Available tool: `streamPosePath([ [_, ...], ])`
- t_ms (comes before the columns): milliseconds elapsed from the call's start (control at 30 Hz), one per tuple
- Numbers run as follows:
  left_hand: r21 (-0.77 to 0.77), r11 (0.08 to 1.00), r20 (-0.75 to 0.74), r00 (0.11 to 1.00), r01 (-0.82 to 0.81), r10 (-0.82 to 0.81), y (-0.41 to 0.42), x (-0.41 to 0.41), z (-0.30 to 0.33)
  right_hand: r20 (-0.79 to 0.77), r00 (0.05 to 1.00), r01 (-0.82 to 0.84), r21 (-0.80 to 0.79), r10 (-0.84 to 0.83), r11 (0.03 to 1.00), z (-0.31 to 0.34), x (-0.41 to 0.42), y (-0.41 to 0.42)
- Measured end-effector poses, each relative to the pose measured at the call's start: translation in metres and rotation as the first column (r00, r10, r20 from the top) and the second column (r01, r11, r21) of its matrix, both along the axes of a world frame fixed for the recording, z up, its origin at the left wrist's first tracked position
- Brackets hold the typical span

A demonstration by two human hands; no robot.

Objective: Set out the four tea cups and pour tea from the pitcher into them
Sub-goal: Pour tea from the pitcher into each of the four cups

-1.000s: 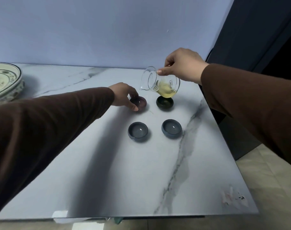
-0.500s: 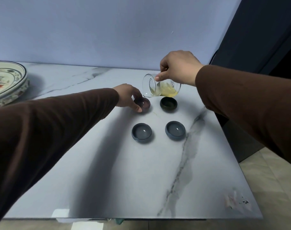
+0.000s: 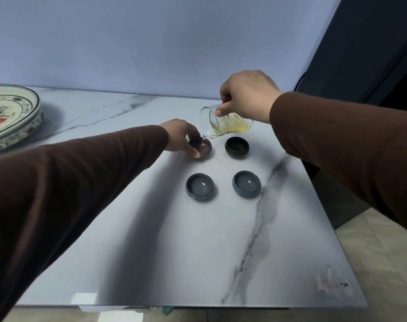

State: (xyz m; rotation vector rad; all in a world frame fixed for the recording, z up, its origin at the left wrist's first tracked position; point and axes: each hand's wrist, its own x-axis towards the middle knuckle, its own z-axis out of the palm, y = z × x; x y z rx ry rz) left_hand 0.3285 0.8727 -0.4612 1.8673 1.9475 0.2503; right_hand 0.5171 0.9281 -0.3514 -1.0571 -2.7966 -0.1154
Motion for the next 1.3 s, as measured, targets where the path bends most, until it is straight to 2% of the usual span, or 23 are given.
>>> streamPosePath([
  [1300,-0.023,1.000,-0.045,0.999,-0.007,0.006,-0.001,0.004,0.004,0.083,0.996,-0.041,0.107,0.033,0.993,0.013,-0.007,-0.007],
])
